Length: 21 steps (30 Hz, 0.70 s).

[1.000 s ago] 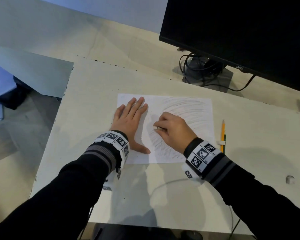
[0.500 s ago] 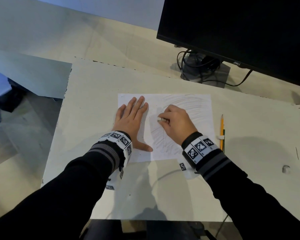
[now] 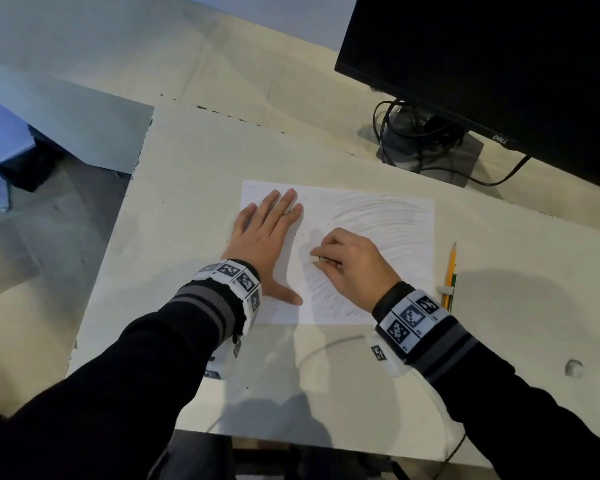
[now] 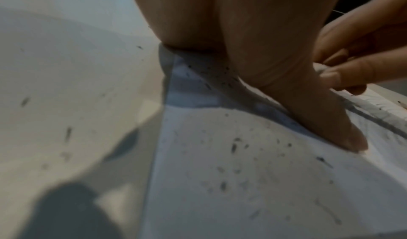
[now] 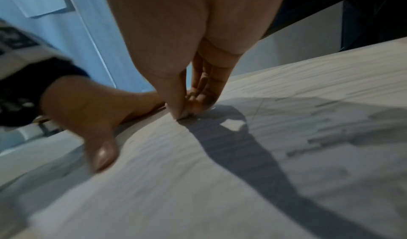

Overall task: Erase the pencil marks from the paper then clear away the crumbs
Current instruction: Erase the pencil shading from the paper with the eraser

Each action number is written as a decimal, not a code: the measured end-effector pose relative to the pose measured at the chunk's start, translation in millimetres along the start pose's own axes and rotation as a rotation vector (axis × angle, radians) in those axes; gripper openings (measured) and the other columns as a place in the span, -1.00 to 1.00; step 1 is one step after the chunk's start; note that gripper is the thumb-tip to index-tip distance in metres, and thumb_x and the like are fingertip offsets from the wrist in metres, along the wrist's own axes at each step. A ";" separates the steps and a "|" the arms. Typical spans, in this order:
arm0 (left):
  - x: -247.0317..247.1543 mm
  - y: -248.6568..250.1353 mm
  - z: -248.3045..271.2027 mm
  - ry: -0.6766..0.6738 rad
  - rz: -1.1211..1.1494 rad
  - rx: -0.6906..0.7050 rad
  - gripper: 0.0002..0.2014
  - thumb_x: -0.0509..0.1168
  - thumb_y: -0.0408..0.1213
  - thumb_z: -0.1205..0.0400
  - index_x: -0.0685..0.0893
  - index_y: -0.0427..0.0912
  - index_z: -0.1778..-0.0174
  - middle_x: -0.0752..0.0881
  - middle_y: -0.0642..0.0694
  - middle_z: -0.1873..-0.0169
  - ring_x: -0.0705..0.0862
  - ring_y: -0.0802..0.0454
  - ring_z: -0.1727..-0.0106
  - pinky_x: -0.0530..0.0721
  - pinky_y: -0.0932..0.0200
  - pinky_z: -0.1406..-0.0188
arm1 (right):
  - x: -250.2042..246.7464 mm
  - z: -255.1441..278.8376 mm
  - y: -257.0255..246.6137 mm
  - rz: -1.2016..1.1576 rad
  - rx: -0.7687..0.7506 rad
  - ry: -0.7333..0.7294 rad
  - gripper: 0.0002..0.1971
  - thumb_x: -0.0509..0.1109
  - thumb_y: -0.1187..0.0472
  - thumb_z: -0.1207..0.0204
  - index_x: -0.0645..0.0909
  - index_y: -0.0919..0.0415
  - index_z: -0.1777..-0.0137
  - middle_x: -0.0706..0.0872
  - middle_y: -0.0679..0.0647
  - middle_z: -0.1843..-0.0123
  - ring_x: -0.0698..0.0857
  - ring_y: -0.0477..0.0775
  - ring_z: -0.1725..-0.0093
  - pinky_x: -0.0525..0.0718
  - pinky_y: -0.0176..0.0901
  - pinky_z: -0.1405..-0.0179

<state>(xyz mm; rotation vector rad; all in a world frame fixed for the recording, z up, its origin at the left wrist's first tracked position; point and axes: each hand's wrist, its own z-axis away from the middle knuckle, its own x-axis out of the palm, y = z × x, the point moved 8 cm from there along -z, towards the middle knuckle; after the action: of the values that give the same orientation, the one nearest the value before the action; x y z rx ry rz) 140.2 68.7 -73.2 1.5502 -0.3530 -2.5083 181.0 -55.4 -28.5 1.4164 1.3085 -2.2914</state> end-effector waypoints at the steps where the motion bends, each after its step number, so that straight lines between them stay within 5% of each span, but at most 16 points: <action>1: -0.8 1.3 -0.1 -0.001 0.007 0.000 0.54 0.41 0.61 -0.05 -0.32 -0.07 -0.72 -0.48 0.02 -0.66 -0.48 0.00 -0.67 -0.40 -0.10 -0.65 | -7.3 -5.2 6.1 0.007 0.029 0.043 -0.86 0.54 0.33 -0.50 0.81 0.29 -0.04 0.70 0.07 0.09 0.66 -0.01 0.20 0.70 -0.15 0.15; 4: -1.6 0.1 0.9 0.000 0.019 -0.018 0.54 0.42 0.60 -0.04 -0.32 -0.06 -0.72 -0.48 0.04 -0.66 -0.49 0.02 -0.67 -0.46 -0.06 -0.62 | -18.6 -11.2 13.7 -0.005 0.054 0.146 -0.87 0.56 0.32 -0.48 0.82 0.29 -0.01 0.72 0.08 0.12 0.63 -0.04 0.23 0.73 -0.06 0.18; 9: -3.0 1.5 1.9 0.004 0.024 -0.014 0.54 0.43 0.59 -0.03 -0.28 -0.06 -0.73 -0.45 0.04 -0.67 -0.47 0.03 -0.67 -0.48 -0.04 -0.60 | 2.8 8.4 -3.3 -0.017 -0.045 0.013 -0.90 0.58 0.34 -0.44 0.82 0.33 0.06 0.75 0.09 0.15 0.73 0.06 0.27 0.77 -0.03 0.25; 12: -2.4 0.6 2.0 0.015 0.032 -0.016 0.53 0.44 0.58 -0.04 -0.30 -0.05 -0.72 -0.46 0.05 -0.67 -0.47 0.04 -0.67 -0.49 -0.02 -0.59 | -9.5 -2.1 7.5 0.009 0.002 0.110 -0.87 0.55 0.31 -0.49 0.82 0.33 0.01 0.74 0.10 0.14 0.71 0.08 0.23 0.76 0.02 0.20; 17: -1.4 -0.1 1.7 0.020 0.017 -0.004 0.54 0.43 0.59 -0.04 -0.31 -0.05 -0.72 -0.47 0.04 -0.67 -0.48 0.02 -0.67 -0.45 -0.07 -0.62 | 3.2 12.9 -6.8 0.002 -0.041 0.060 -0.87 0.56 0.41 -0.45 0.80 0.36 0.01 0.72 0.13 0.12 0.70 0.06 0.25 0.71 -0.17 0.19; 21: -1.6 0.6 2.0 0.035 0.010 0.011 0.54 0.43 0.59 -0.04 -0.36 0.01 -0.71 -0.47 0.03 -0.67 -0.47 0.00 -0.68 -0.38 -0.12 -0.65 | -11.2 -1.3 2.4 0.037 0.042 0.120 -0.89 0.55 0.34 -0.47 0.82 0.32 0.02 0.73 0.11 0.14 0.69 0.07 0.21 0.74 0.01 0.15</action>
<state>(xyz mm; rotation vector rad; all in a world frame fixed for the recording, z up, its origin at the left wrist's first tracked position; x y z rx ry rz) 139.1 68.8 -70.8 1.5899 -0.3686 -2.4731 189.2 -59.3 -21.3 1.6010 1.2617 -2.2548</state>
